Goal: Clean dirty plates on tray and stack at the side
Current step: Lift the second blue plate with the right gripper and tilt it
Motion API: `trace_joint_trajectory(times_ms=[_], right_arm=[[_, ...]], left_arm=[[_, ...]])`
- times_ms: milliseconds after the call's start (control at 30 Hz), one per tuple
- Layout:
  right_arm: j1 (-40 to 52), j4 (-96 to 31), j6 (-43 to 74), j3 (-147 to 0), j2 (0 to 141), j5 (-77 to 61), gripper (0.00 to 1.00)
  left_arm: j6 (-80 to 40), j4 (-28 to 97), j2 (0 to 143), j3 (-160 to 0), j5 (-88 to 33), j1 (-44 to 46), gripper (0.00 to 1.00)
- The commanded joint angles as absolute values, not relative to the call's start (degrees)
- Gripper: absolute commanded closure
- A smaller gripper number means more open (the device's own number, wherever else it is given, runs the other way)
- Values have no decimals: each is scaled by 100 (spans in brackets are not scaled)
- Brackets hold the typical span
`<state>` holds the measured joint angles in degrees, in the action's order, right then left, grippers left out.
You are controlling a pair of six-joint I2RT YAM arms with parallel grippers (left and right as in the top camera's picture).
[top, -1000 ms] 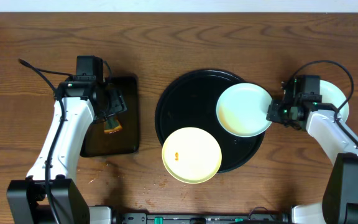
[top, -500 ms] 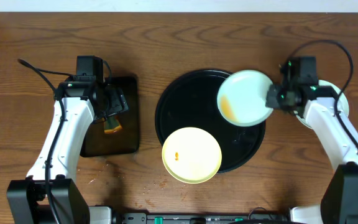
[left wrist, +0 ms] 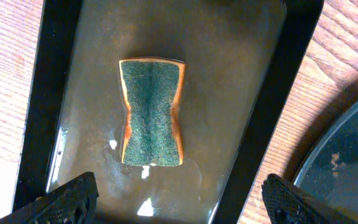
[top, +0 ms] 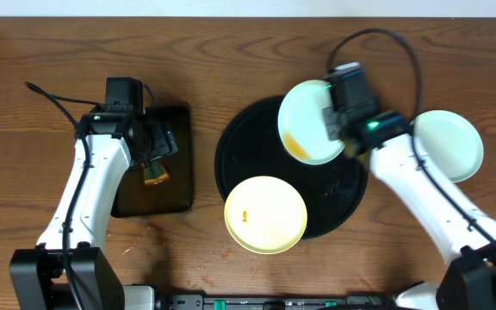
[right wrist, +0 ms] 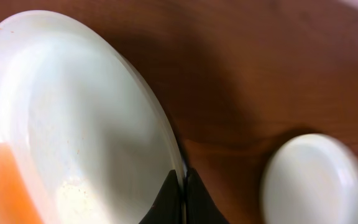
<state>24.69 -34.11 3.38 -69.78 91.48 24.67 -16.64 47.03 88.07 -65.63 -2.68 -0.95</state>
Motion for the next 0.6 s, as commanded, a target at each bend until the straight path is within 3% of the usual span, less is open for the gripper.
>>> trace_joint_trajectory(times_ms=[0, 267, 567], right_arm=[[3116, -3424, -64, -7124, 9024, 4366, 99], [4313, -3358, -377, -7124, 9021, 6473, 99], [5089, -3291, -755, -7124, 9021, 7631, 99]], left_arm=[[-1653, 4727, 8764, -6624, -259, -89, 14], [-1651, 4727, 8764, -6624, -259, -89, 14], [-1653, 4727, 8766, -6624, -259, -89, 14]])
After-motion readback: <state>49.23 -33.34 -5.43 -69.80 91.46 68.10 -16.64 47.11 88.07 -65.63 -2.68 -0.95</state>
